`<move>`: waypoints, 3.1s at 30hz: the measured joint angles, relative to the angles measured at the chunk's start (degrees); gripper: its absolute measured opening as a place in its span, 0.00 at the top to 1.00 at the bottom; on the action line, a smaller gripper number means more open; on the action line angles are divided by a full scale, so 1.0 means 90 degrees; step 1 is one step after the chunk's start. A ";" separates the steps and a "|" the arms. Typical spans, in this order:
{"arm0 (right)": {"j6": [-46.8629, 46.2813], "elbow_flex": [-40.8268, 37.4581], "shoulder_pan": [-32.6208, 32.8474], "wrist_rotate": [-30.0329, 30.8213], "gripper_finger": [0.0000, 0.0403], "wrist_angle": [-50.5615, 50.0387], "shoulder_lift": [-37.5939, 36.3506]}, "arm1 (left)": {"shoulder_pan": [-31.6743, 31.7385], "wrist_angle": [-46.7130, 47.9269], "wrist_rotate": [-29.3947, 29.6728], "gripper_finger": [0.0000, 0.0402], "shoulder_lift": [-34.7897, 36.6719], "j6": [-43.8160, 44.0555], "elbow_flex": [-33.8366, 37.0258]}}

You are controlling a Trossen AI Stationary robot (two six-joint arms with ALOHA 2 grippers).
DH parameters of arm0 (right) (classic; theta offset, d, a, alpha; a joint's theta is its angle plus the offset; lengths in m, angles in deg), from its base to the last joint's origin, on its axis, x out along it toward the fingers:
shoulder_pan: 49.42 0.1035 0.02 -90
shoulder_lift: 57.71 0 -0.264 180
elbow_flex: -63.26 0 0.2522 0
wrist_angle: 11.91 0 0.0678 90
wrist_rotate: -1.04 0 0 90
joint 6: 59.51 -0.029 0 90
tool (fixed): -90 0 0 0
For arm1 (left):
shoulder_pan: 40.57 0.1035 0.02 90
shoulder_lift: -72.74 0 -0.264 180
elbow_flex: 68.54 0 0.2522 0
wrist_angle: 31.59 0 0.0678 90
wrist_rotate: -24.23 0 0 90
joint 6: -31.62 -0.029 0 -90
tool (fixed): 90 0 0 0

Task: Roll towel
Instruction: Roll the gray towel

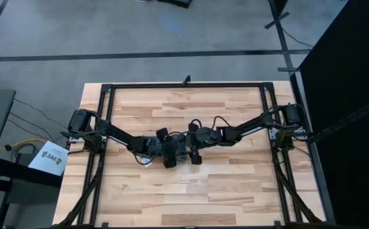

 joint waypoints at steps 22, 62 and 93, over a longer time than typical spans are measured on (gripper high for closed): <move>0.0075 0.0002 -0.0010 0.0002 0.36 0.0366 0.0017 | -0.0347 0.2146 0.0020 0.57 0.0821 0.0787 0.0002; -0.1782 -0.1991 0.0804 0.0709 0.36 -0.0835 -0.1497 | -0.0221 -0.0616 -0.0166 0.57 0.0566 -0.1093 0.0005; -0.0507 -0.1931 0.0415 0.0753 0.36 0.0814 -0.0962 | -0.0121 -0.1899 -0.0169 0.57 -0.0815 -0.1043 0.0016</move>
